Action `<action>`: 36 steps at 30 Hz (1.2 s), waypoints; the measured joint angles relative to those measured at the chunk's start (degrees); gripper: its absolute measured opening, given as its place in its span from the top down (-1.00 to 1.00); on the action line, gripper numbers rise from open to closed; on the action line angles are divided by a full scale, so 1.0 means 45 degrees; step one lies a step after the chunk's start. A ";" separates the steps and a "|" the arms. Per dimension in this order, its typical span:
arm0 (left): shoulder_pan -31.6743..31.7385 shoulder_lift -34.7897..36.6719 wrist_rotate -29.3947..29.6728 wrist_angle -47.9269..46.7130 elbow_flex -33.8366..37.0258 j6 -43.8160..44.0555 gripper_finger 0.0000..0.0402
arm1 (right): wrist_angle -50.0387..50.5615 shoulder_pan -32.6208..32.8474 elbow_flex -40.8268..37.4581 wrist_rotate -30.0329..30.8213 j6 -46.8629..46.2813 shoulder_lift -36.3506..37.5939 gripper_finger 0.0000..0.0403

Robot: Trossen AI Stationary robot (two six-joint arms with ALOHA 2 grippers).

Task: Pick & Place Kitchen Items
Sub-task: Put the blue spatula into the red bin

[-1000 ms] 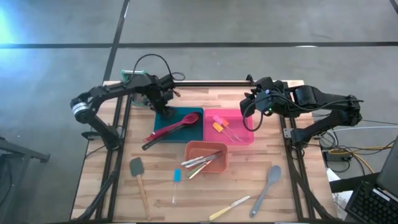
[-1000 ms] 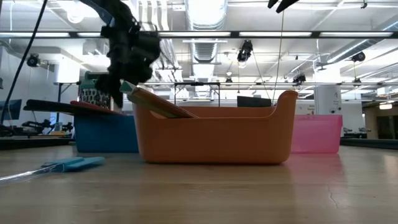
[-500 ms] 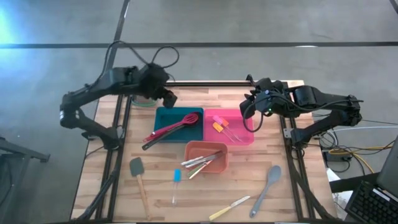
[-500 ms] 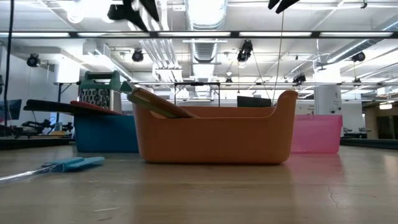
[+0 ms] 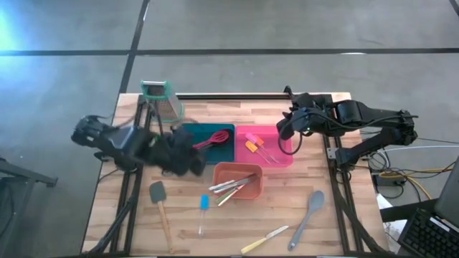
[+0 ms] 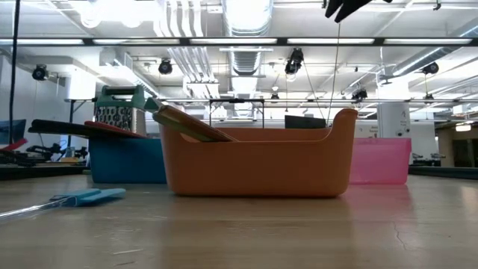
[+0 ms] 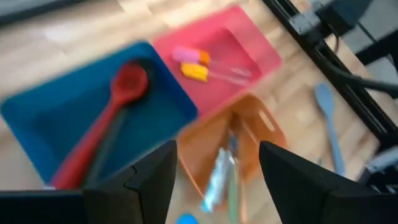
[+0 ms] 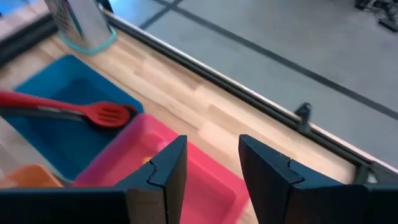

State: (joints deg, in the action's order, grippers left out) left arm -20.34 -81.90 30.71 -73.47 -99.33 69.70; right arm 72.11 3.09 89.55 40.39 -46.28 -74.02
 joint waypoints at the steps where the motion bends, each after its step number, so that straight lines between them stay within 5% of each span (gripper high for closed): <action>1: -0.0364 -0.0182 0.0029 -0.0005 0.0000 0.0426 -0.15 | 0.0227 -0.0014 -0.0009 -0.0037 0.0000 0.0000 0.32; 9: -0.2179 -0.2202 0.0061 -0.0110 0.0024 0.2879 -0.10 | 0.2050 -0.0176 -0.0018 -0.0085 0.0057 0.0106 0.33; 24: -0.3722 -0.4761 0.0336 -0.0249 0.0241 0.2480 -0.10 | 0.2586 -0.0225 -0.0023 -0.0081 0.0735 0.0121 0.37; 36: -0.4918 -0.4751 0.1563 0.2968 0.3719 0.5217 -0.10 | 0.2574 -0.0372 -0.0023 -0.0092 0.0701 0.0121 0.28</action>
State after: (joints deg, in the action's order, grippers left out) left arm -42.48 -103.28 37.75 -60.11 -82.59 93.18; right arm 83.69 1.42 89.45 39.98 -43.13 -73.47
